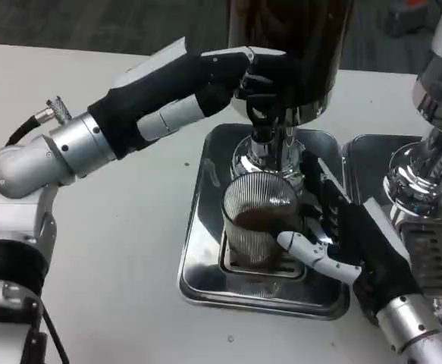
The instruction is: Grasp the cup under the faucet to collect the drink, then remove the cup.
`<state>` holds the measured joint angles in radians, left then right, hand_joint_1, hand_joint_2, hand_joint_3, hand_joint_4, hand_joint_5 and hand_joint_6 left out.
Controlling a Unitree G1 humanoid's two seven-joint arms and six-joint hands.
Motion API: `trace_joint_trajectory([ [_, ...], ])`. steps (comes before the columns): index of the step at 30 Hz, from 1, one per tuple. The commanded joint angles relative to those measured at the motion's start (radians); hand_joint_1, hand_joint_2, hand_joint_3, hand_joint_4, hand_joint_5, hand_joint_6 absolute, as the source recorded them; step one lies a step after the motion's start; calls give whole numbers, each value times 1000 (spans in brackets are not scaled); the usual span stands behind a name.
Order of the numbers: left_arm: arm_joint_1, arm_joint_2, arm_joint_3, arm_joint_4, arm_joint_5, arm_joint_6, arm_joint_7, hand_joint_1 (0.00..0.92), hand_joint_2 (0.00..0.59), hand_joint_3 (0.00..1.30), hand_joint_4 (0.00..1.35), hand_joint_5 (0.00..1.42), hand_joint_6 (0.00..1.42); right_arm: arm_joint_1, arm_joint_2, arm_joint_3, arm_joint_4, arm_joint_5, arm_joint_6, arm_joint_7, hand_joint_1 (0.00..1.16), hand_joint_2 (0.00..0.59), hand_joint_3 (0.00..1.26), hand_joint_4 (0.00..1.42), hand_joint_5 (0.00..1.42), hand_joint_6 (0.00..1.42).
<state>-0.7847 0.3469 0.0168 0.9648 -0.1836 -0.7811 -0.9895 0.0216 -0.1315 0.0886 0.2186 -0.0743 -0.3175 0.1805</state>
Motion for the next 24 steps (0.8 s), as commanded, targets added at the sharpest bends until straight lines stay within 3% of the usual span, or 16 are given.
trace_joint_trajectory([
  [1, 19, -4, 5, -24, -7, 10, -7, 0, 27, 267, 86, 67, 145, -6, -1, -4, 10, 10, -21, 3, 712, 253, 0, 0, 0, 128],
  [16, 93, 0, 70, -176, -112, 57, -23, 0, 37, 294, 118, 110, 201, -9, -3, -6, 19, 13, -29, 10, 710, 253, 0, 0, 0, 128],
  [24, 196, 11, 134, -284, -192, 112, -12, 0, 41, 325, 174, 180, 256, -2, -5, -9, 11, 13, -31, 14, 709, 253, 0, 0, 0, 128],
])
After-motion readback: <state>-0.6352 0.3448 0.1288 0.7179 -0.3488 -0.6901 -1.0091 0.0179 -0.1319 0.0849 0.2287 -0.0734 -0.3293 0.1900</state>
